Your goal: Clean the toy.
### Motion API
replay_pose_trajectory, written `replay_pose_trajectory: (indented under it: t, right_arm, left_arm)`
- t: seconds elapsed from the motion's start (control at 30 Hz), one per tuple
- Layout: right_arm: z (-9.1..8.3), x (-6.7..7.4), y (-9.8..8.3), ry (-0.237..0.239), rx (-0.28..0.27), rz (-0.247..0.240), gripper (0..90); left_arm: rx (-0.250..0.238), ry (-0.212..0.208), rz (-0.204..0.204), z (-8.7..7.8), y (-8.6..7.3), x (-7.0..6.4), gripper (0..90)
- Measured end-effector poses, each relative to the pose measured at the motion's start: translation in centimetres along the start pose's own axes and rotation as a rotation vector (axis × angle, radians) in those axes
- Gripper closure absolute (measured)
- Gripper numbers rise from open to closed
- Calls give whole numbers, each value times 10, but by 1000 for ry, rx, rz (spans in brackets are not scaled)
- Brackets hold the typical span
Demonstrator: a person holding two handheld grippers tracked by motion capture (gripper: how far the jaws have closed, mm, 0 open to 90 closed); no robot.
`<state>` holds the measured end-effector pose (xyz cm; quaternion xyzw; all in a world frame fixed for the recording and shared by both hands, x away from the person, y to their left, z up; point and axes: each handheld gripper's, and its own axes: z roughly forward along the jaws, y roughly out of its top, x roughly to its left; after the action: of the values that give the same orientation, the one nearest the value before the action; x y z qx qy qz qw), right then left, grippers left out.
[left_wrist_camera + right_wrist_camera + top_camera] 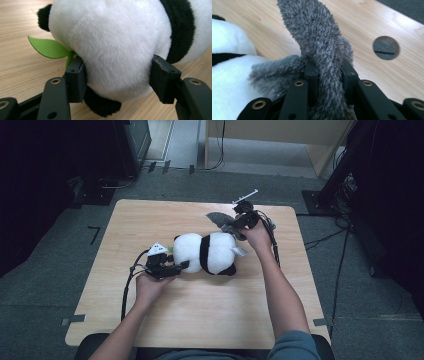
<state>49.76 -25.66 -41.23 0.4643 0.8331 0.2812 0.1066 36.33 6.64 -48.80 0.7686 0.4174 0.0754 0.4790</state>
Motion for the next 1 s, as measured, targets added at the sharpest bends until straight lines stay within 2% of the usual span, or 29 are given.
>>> replay_pose_trajectory:
  t: [0.07, 0.2, 0.43, 0.57, 0.67, 0.9, 1.0]
  right_arm:
    - [-5, -4, -4, 7, -21, 21, 734]
    - [-15, -2, -2, 3, -59, 15, 734]
    - [-43, 19, 12, 22, -167, -40, 731]
    - [-51, 41, 20, 51, -186, -92, 731]
    - [-50, 62, 25, 86, -178, -115, 729]
    - [-34, 113, 33, 160, -152, -201, 727]
    - [-27, 129, 35, 168, -139, -220, 726]
  left_arm:
    - [-2, -2, 0, 0, 0, 0, 373]
    - [-4, 0, -2, 0, 0, 0, 369]
    - [-7, 2, -2, -1, 1, -1, 361]
    - [-9, 4, 1, -1, 1, -3, 366]
    - [-10, 6, 6, -2, 1, -3, 371]
    - [-12, 7, 7, -2, 2, -3, 374]
    - [-12, 9, 7, -2, 2, -3, 373]
